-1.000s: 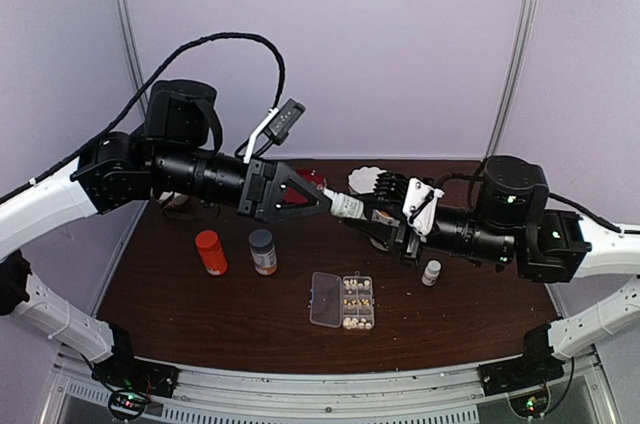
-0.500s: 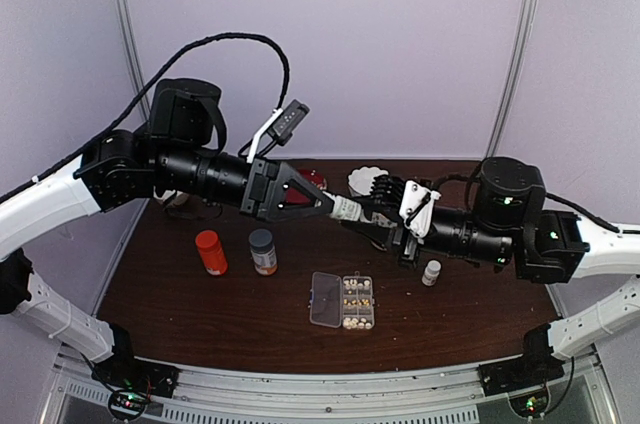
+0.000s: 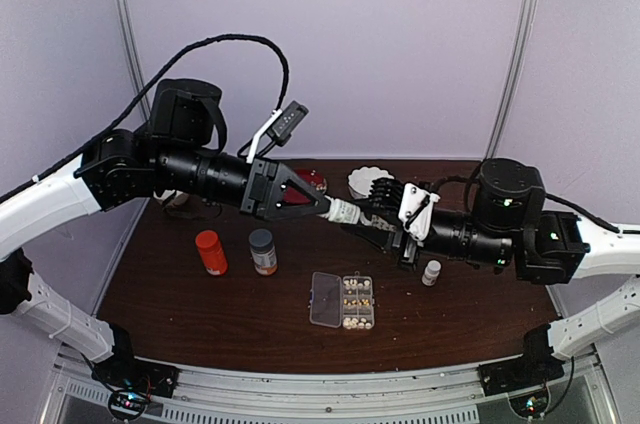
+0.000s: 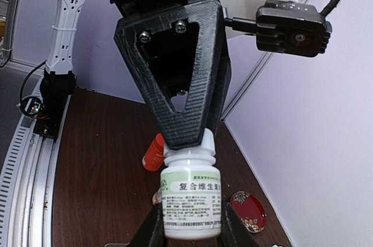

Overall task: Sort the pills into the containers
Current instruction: Screw the lid of the pill bottle onto the pill bottle.

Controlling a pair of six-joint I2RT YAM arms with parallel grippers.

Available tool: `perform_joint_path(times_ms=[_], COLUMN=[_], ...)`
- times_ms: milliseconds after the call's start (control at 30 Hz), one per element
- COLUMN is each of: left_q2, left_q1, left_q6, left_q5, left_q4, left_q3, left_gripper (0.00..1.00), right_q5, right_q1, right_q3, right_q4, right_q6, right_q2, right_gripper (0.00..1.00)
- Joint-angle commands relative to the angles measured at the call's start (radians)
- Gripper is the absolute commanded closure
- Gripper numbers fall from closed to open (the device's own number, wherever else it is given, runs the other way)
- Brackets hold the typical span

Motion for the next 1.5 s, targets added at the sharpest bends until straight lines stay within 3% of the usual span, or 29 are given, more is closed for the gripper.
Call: perform_joint_path(times_ms=[0, 200, 367, 467, 733, 867, 1033, 1233, 1333, 1467], left_q2=[0.005, 0.025, 0.035, 0.032, 0.018, 0.014, 0.019, 0.038, 0.025, 0.002], left_q1=[0.003, 0.002, -0.004, -0.019, -0.054, -0.075, -0.090, -0.131, -0.166, -0.181], left_q6=[0.014, 0.014, 0.066, 0.170, 0.623, 0.962, 1.303, 1.741, 2.003, 2.225], left_q5=[0.016, 0.038, 0.058, 0.066, 0.051, 0.060, -0.080, -0.363, -0.486, -0.561], left_q4=[0.019, 0.018, 0.017, 0.025, 0.043, 0.037, 0.034, 0.047, 0.152, 0.311], left_q3=[0.033, 0.042, 0.046, 0.032, -0.059, -0.092, -0.089, -0.077, -0.142, -0.231], left_gripper=[0.87, 1.00, 1.00, 1.00, 1.00, 1.00, 1.00, 1.00, 1.00, 1.00], right_q5=[0.022, 0.016, -0.031, -0.106, -0.413, -0.515, -0.550, -0.578, -0.578, -0.578], right_q1=[0.006, 0.005, 0.005, -0.006, -0.059, -0.075, -0.086, -0.095, -0.099, -0.101], right_q3=[0.034, 0.049, 0.059, 0.075, 0.147, 0.130, 0.115, 0.076, 0.067, 0.064], right_q4=[-0.002, 0.003, 0.026, 0.024, -0.041, 0.005, 0.035, 0.098, 0.106, 0.108], right_q6=[0.004, 0.026, 0.083, 0.137, 0.298, 0.382, 0.468, 0.560, 0.580, 0.594], right_q2=[0.011, 0.022, 0.018, 0.013, 0.034, 0.027, 0.021, 0.007, 0.004, 0.003], right_gripper=[1.00, 1.00, 1.00, 1.00, 1.00, 1.00, 1.00, 1.00, 1.00, 1.00])
